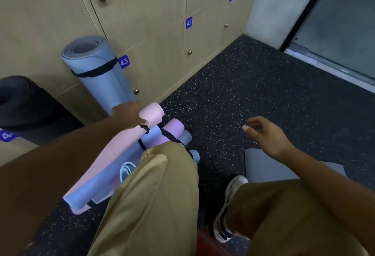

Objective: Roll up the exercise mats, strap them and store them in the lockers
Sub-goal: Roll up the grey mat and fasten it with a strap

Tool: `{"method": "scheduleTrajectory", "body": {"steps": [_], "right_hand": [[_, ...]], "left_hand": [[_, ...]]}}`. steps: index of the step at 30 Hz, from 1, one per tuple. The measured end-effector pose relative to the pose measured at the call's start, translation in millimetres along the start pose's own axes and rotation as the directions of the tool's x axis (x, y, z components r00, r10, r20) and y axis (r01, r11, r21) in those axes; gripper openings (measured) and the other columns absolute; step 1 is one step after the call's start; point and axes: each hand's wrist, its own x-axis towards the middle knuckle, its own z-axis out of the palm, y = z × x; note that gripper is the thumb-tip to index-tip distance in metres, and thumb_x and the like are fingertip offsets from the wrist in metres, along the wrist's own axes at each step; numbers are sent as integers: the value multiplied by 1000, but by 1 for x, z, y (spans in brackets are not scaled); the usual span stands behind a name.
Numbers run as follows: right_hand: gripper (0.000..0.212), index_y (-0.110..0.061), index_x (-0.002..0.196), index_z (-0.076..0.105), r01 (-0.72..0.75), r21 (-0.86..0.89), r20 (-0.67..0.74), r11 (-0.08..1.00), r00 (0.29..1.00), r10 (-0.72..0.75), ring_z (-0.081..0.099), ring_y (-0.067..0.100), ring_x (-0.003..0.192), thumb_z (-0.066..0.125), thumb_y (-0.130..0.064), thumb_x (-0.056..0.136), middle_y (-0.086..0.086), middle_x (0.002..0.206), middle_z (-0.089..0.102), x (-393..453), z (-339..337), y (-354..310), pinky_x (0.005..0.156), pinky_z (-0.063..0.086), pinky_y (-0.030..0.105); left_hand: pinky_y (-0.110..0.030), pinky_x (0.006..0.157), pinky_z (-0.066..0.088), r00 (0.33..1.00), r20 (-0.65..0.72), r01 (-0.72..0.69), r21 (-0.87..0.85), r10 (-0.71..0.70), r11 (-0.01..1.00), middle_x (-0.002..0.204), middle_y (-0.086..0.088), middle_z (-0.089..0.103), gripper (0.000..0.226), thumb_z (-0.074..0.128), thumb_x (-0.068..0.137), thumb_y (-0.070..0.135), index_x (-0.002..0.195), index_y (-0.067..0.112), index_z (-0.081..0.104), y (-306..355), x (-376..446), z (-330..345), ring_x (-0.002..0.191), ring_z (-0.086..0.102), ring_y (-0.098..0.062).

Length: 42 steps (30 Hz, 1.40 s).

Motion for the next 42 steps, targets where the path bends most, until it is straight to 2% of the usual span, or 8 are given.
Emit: {"method": "scheduleTrajectory", "body": {"steps": [4, 7, 12, 15, 19, 23, 33, 42], "right_hand": [[38, -20, 131, 57, -2, 30, 7, 1000, 1000, 2, 64, 21, 106, 61, -42, 100, -2, 119, 64, 3, -1, -5, 95, 54, 44], [38, -19, 131, 57, 14, -22, 26, 1000, 1000, -14, 64, 21, 107, 61, -40, 100, 1, 119, 64, 4, -7, -2, 93, 54, 41], [37, -16, 129, 59, -64, -78, -7, 995, 998, 64, 63, 23, 108, 63, -39, 99, 4, 122, 65, 12, -31, 23, 92, 56, 45], [37, -15, 128, 60, -109, -121, -12, 987, 994, 109, 60, 22, 107, 62, -39, 100, 5, 123, 64, 21, -41, 47, 88, 50, 36], [34, -16, 127, 60, -183, -145, 5, 972, 983, 186, 57, 18, 103, 60, -39, 101, 3, 120, 62, 36, -41, 87, 84, 43, 29], [34, -14, 126, 62, -244, -175, 13, 954, 968, 250, 61, 19, 104, 61, -37, 101, 5, 119, 65, 61, -28, 130, 89, 51, 33], [44, -13, 133, 58, -376, -286, 105, 881, 902, 419, 61, 25, 113, 63, -41, 99, 9, 129, 63, 124, 41, 251, 94, 50, 34], [74, -22, 159, 29, -312, -467, 232, 828, 860, 455, 33, 25, 147, 64, -43, 98, 3, 163, 32, 179, 93, 319, 116, 38, 42]], "left_hand": [[-46, 91, 51, 997, -61, -57, -65, 53, 996, 116, -12, 63, 52, 71, 89, 56, 113, 13, 56, 21, 7, -20, 105, 62, -34], [-41, 87, 50, 985, -90, -160, -111, 151, 981, 106, -11, 66, 44, 74, 89, 50, 104, 12, 59, 48, 7, -27, 100, 61, -32], [-40, 85, 51, 938, -42, -347, -127, 344, 929, 102, -3, 66, 39, 74, 90, 47, 106, 14, 62, 122, 7, -29, 95, 63, -25], [-36, 76, 51, 891, -11, -449, -167, 454, 878, 93, 3, 69, 34, 72, 91, 51, 101, 20, 63, 167, 12, -20, 86, 64, -19], [-42, 82, 56, 846, 83, -509, -166, 527, 844, 96, 4, 71, 36, 68, 91, 58, 104, 26, 62, 223, 30, 6, 87, 66, -16], [-43, 86, 56, 826, 150, -521, -167, 544, 837, 109, 3, 70, 39, 65, 92, 61, 111, 27, 62, 262, 52, 39, 95, 66, -18], [-42, 88, 57, 804, 320, -470, -177, 502, 865, 110, 4, 70, 33, 64, 94, 57, 109, 27, 62, 277, 112, 106, 96, 66, -17], [-42, 89, 57, 810, 383, -358, -276, 444, 892, 100, 7, 70, 29, 65, 94, 56, 99, 27, 65, 280, 134, 161, 92, 66, -13]]}}
